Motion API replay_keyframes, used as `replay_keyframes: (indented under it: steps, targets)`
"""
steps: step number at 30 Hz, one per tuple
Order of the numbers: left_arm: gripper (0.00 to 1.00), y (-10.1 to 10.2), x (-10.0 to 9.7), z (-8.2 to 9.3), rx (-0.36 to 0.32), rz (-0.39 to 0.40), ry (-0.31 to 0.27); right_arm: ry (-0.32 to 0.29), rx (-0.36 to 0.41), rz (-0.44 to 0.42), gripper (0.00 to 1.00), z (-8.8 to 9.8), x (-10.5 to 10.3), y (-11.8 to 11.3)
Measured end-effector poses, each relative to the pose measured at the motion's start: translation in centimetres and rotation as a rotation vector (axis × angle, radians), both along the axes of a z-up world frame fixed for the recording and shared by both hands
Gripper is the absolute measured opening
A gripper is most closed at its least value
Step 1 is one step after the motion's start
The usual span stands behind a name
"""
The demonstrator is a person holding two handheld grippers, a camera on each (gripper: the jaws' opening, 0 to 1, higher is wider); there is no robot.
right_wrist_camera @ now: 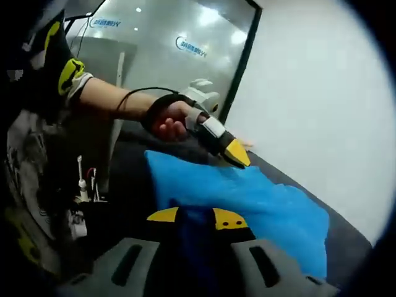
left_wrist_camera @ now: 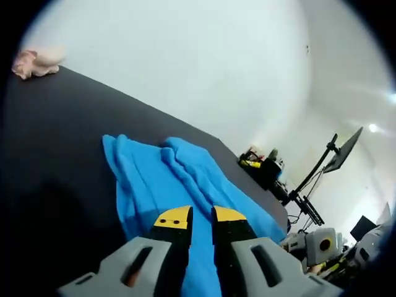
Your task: Spread out the cloth and fold it
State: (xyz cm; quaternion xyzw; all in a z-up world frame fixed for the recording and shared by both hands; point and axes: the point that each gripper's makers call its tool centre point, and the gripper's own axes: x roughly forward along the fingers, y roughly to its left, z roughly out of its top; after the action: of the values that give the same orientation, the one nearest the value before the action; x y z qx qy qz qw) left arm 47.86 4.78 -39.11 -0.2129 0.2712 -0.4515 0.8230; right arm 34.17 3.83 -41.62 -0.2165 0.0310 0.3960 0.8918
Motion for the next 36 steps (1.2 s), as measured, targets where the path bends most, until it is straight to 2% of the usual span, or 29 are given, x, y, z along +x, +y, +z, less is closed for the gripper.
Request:
replay_keyframes:
  steps: [1, 2, 3, 5, 7, 9, 12, 14, 20, 21, 23, 26, 27, 28, 30, 33, 34, 36]
  targets:
    - [0.12, -0.1, 0.3, 0.0, 0.002, -0.001, 0.001, 0.001, 0.001, -0.002, 0.01, 0.0, 0.1, 0.2]
    - [0.12, -0.1, 0.6, -0.1, 0.004, 0.005, 0.006, -0.035, -0.027, -0.035, 0.01, 0.2, 0.6, -0.4]
    - [0.12, -0.1, 0.8, -0.1, 0.004, 0.013, 0.008, -0.021, -0.018, -0.040, 0.01, 0.1, 0.5, -0.4]
    - [0.12, 0.2, 0.9, -0.1, 0.001, 0.021, 0.003, 0.014, 0.103, -0.044, 0.01, 1.6, 0.3, -0.2]
    - [0.12, 0.7, 0.9, 0.0, -0.007, 0.029, 0.003, 0.032, 0.184, -0.036, 0.01, 3.3, 0.2, 0.3]
    - [0.12, 1.3, 1.1, 0.0, -0.010, 0.043, 0.008, -0.011, 0.210, -0.006, 0.01, 5.2, 0.1, 1.3]
    - [0.12, 1.8, 1.5, 0.0, -0.008, 0.066, 0.017, -0.064, 0.218, -0.006, 0.01, 7.0, 0.2, 2.2]
    - [0.12, 2.2, 2.1, 0.0, -0.009, 0.073, 0.015, -0.057, 0.230, 0.003, 0.01, 7.2, 0.1, 3.2]
    - [0.12, 1.9, 3.0, -0.5, -0.007, 0.074, 0.041, -0.039, 0.219, 0.019, 0.01, 5.7, -0.4, 4.8]
    - [0.12, 1.5, 3.0, -0.6, -0.005, 0.065, 0.046, -0.033, 0.159, 0.024, 0.01, 4.5, -0.6, 4.8]
    - [0.12, 0.7, 3.4, -0.6, -0.017, 0.062, 0.063, -0.008, 0.114, 0.025, 0.01, 2.8, -0.8, 4.9]
    - [0.13, -1.2, 5.1, -0.1, -0.039, 0.081, 0.066, 0.019, -0.003, 0.009, 0.01, -1.0, -0.5, 4.5]
    - [0.13, -1.8, 5.6, -0.1, -0.039, 0.080, 0.066, -0.024, 0.004, 0.013, 0.01, -0.6, -0.6, 4.6]
    - [0.13, -2.7, 6.4, -0.2, -0.036, 0.080, 0.064, -0.082, -0.021, 0.023, 0.01, 0.3, -0.7, 4.7]
    - [0.13, -3.7, 7.6, -0.9, -0.019, 0.097, 0.086, -0.043, -0.023, 0.011, 0.01, -0.2, -0.6, 4.7]
    - [0.13, -4.5, 10.1, -3.0, 0.031, 0.152, 0.127, -0.037, 0.001, 0.018, 0.01, 0.0, -0.5, 4.4]
    - [0.13, -4.7, 10.7, -3.3, 0.038, 0.164, 0.119, -0.030, 0.009, 0.019, 0.01, -0.1, -0.6, 4.4]
    - [0.12, -5.5, 11.2, -3.2, 0.000, 0.163, 0.140, -0.028, 0.017, 0.021, 0.01, -0.1, -0.6, 4.5]
